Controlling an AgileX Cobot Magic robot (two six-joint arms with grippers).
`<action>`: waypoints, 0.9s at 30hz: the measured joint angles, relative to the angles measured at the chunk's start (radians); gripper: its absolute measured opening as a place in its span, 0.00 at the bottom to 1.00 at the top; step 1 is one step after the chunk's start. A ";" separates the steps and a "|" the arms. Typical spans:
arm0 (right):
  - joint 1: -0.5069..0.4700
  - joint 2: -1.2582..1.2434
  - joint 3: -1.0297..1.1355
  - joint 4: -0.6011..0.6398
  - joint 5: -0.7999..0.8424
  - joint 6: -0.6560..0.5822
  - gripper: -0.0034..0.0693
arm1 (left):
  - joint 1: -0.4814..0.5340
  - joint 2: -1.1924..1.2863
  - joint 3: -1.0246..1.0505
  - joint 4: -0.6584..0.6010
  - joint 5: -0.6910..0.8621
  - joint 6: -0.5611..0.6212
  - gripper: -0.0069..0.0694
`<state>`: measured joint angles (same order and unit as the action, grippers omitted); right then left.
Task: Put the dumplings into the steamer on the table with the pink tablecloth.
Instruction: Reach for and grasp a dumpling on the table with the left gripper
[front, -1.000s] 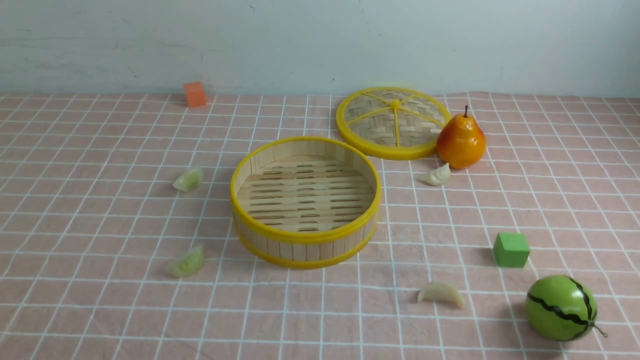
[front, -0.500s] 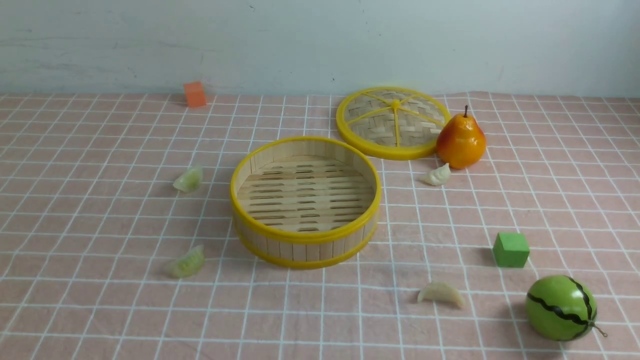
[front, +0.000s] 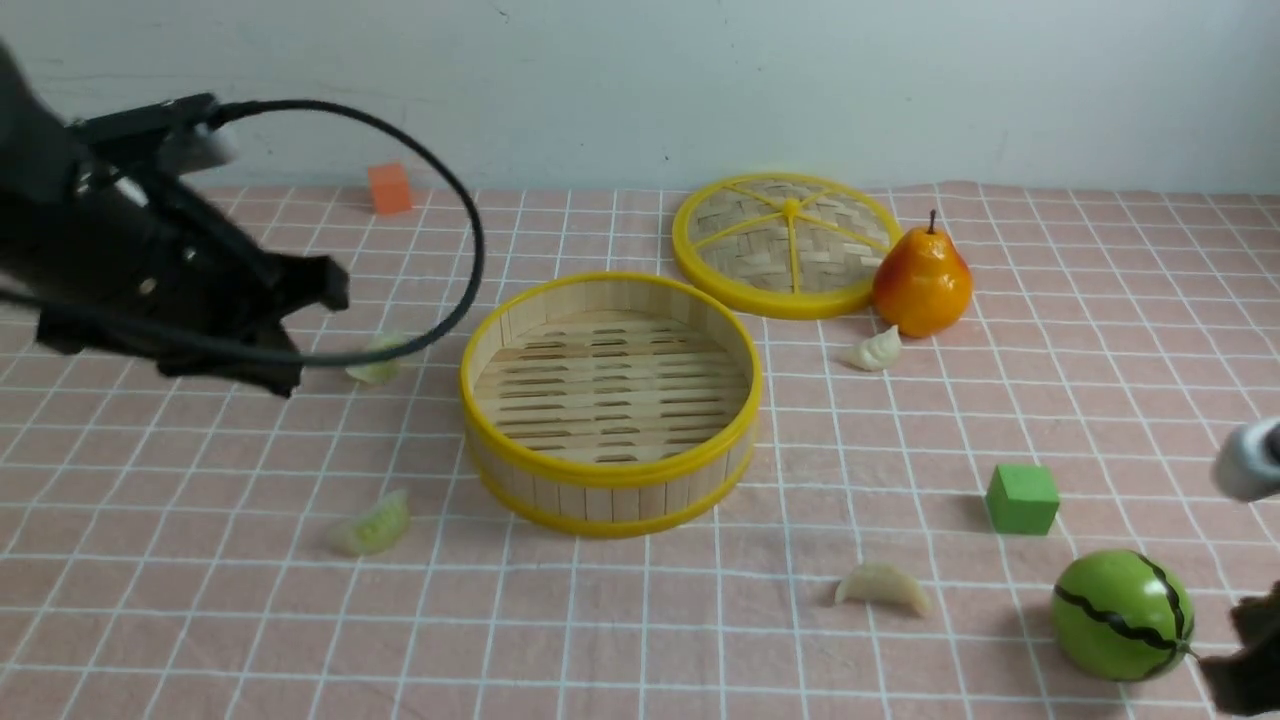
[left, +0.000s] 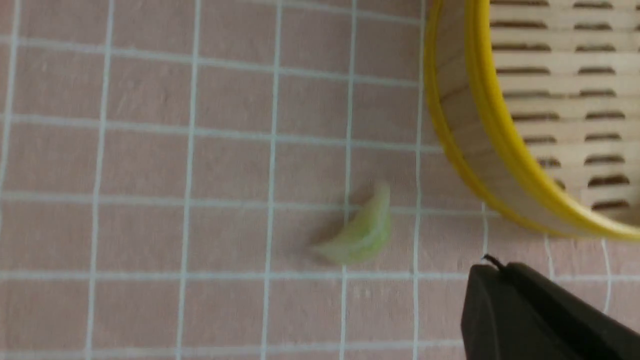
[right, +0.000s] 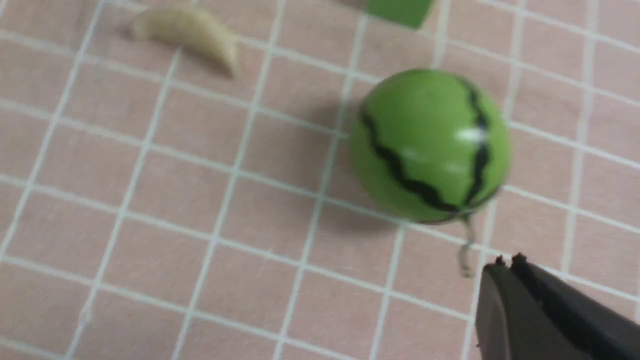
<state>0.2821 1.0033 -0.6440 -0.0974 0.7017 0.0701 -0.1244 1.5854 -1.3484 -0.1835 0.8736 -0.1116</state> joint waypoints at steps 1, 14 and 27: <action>0.008 0.026 -0.004 0.034 -0.001 -0.041 0.04 | 0.000 0.055 -0.064 0.005 0.010 0.004 0.07; 0.013 0.128 -0.011 0.257 -0.088 -0.306 0.04 | 0.000 0.675 -0.785 0.172 0.233 0.013 0.23; 0.013 0.128 -0.011 0.264 -0.121 -0.309 0.04 | 0.000 0.941 -1.067 0.245 0.338 0.049 0.64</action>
<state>0.2949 1.1314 -0.6548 0.1670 0.5806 -0.2389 -0.1244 2.5263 -2.4158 0.0617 1.2112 -0.0626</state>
